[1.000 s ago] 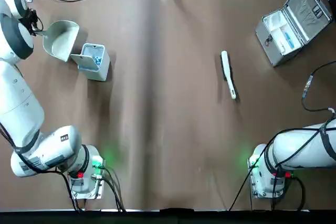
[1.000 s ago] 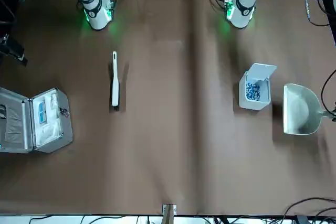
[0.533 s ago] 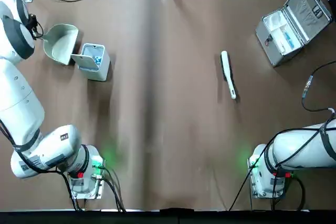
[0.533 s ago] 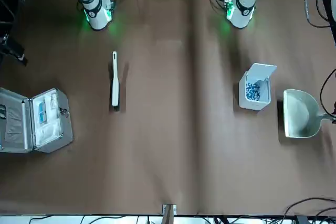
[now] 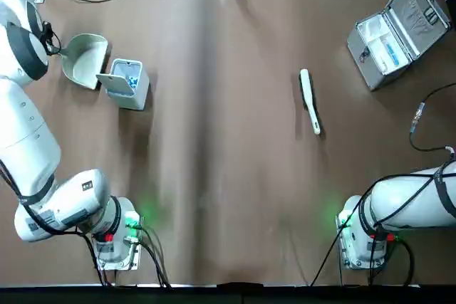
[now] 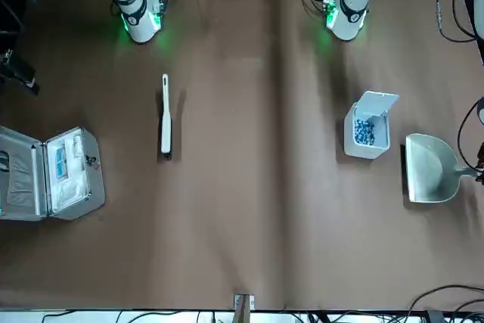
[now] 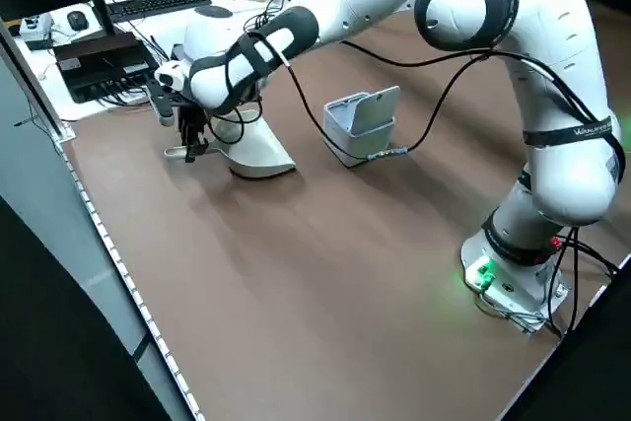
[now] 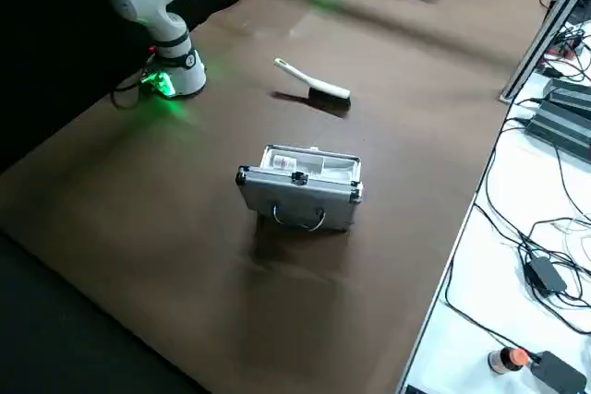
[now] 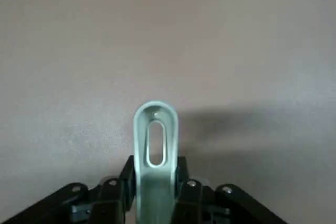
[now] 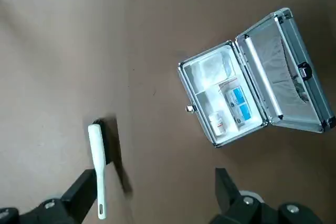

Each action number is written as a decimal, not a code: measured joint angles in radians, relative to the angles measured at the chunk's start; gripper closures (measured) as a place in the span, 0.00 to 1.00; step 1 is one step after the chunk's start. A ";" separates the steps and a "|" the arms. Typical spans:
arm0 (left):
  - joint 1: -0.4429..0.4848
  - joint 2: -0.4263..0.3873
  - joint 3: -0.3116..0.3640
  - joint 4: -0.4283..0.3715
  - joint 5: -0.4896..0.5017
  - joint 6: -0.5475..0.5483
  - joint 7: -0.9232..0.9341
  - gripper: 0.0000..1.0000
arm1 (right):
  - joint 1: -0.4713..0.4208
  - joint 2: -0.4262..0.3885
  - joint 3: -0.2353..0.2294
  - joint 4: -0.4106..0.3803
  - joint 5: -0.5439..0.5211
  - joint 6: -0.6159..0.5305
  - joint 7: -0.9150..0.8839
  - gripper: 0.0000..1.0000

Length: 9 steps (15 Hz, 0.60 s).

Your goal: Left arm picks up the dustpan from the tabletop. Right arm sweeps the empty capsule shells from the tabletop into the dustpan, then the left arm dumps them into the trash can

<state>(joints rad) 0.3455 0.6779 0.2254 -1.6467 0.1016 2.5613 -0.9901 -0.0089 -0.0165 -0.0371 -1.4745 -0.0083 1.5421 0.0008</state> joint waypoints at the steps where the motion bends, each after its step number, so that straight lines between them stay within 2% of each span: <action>1: 0.000 0.001 0.000 -0.002 0.000 0.004 0.000 0.67 | 0.000 0.000 0.001 0.000 0.000 0.000 0.000 0.01; 6: 0.006 0.002 0.000 -0.005 0.000 0.006 0.000 0.65 | 0.000 0.000 0.000 0.000 0.000 0.001 0.000 0.01; 9: 0.006 0.002 0.000 -0.005 0.000 0.007 0.000 0.58 | 0.000 0.000 0.000 0.000 0.000 0.002 0.000 0.01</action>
<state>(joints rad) 0.3511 0.6796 0.2255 -1.6514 0.1018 2.5680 -0.9902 -0.0090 -0.0165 -0.0369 -1.4745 -0.0083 1.5444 0.0008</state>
